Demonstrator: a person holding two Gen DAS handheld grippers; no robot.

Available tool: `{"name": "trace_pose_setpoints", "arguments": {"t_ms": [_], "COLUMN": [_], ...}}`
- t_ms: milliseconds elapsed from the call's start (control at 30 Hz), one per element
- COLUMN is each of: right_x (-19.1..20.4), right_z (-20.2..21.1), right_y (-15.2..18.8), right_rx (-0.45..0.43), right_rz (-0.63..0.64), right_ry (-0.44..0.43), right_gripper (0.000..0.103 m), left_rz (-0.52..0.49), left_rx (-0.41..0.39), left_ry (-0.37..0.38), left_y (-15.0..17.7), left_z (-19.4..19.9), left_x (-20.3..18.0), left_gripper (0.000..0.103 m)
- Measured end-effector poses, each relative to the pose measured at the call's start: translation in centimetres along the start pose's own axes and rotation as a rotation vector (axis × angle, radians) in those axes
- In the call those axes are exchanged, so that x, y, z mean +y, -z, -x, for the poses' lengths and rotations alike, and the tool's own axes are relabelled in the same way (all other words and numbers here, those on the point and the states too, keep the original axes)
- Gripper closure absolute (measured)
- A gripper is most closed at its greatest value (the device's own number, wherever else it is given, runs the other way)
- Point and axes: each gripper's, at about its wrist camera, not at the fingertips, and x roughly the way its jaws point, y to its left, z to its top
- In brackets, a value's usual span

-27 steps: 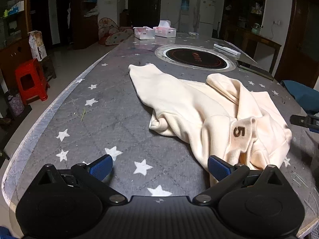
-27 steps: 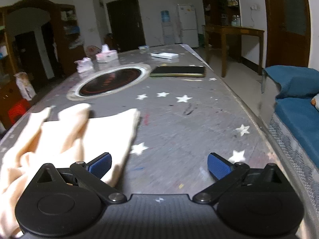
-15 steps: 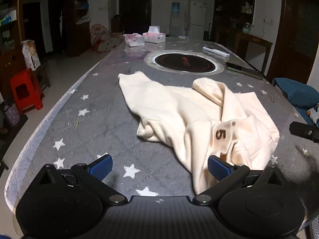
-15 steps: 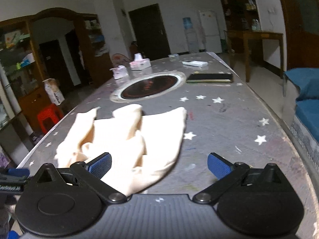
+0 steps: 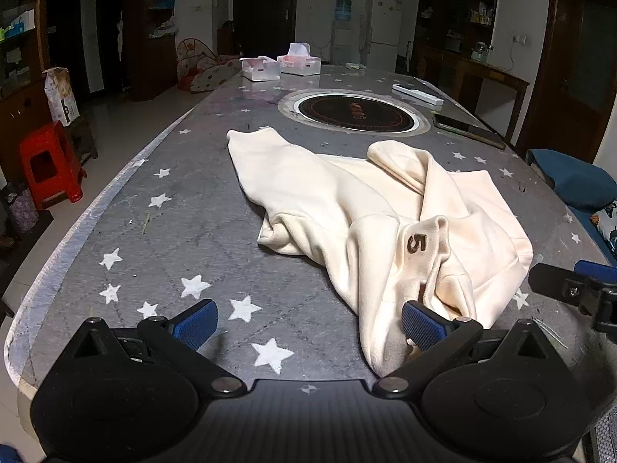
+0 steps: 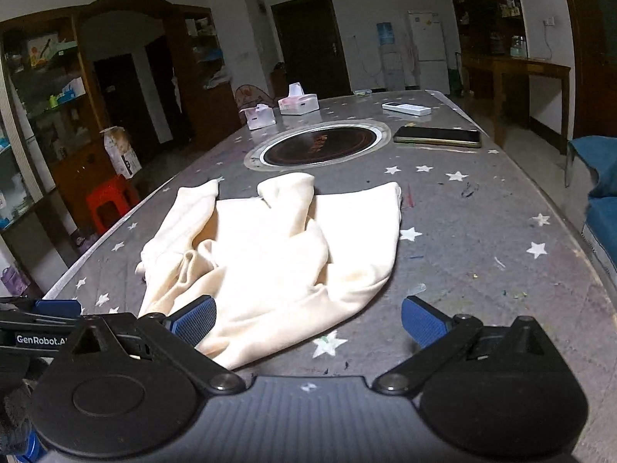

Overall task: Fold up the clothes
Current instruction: 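Move both grippers over the crumpled cream sweatshirt toward its hem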

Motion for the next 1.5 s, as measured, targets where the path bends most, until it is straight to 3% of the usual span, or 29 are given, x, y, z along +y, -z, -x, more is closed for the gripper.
{"name": "trace_pose_setpoints", "arguments": {"t_ms": [433, 1500], "right_x": [1.1, 2.0], "right_z": [1.5, 0.1], "right_y": [0.6, 0.8], "right_rx": [0.036, 0.079], "right_rz": [-0.008, 0.007], "right_ry": [-0.008, -0.027], "right_gripper": [0.000, 0.000], "left_rz": [-0.012, -0.002], "left_rx": [0.009, 0.043], "left_ry": [-0.016, -0.008], "left_y": [0.2, 0.1], "left_z": [0.4, -0.7], "left_x": [-0.3, -0.1], "left_gripper": [0.000, 0.000]}}
